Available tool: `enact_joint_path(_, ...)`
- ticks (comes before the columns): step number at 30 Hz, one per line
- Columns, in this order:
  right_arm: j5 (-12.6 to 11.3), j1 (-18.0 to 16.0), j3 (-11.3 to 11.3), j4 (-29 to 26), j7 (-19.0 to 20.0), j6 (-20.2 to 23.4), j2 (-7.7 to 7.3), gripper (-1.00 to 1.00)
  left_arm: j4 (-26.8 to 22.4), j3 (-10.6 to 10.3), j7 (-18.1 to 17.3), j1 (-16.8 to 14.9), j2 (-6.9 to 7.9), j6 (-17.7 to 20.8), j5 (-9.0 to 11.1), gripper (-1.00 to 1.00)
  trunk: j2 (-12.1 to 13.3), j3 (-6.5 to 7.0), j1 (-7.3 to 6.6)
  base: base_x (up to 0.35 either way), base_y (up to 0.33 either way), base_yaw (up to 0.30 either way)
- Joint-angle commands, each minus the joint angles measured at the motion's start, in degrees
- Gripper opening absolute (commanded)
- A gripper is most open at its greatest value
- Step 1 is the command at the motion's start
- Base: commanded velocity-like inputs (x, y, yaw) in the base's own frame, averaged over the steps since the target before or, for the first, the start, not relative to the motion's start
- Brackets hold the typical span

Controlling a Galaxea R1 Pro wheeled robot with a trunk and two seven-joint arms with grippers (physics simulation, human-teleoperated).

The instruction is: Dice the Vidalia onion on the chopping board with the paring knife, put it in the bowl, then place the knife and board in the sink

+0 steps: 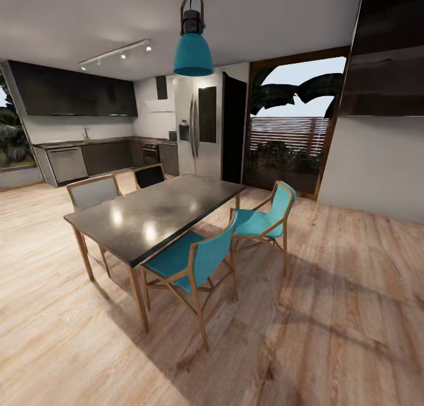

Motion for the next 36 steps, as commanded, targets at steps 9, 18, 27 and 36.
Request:
enact_joint_path(9, -0.27, -0.72, 0.12, 0.25, -0.07, 0.67, -2.90, 1.00, -2.23, 2.15, -0.53, 0.78, -2.28, -1.25, 0.14, 1.00, -0.02, -0.03, 0.00, 0.001, 0.158, 0.034)
enact_joint_path(18, -0.26, -0.75, 0.18, 0.26, -0.09, 0.53, -3.69, 1.00, -2.24, 5.08, -0.38, 0.79, -0.85, -1.00, 0.18, 1.00, -0.02, -0.41, 0.00, 0.079, 0.321, 0.163)
enact_joint_path(27, -0.35, -0.75, 0.18, 0.34, -0.11, -0.15, -3.69, 1.00, -2.20, 6.24, -0.35, 0.79, 1.05, -0.97, 0.18, 1.00, -0.02, -0.79, 0.00, 0.139, 0.319, 0.171)
enact_joint_path(36, -0.35, -0.74, 0.18, 0.35, -0.09, -0.28, -3.69, 1.00, -2.20, 6.24, -0.35, 0.79, 1.04, -0.97, 0.18, 1.00, -0.02, -1.06, 0.00, 0.149, 0.318, 0.270)
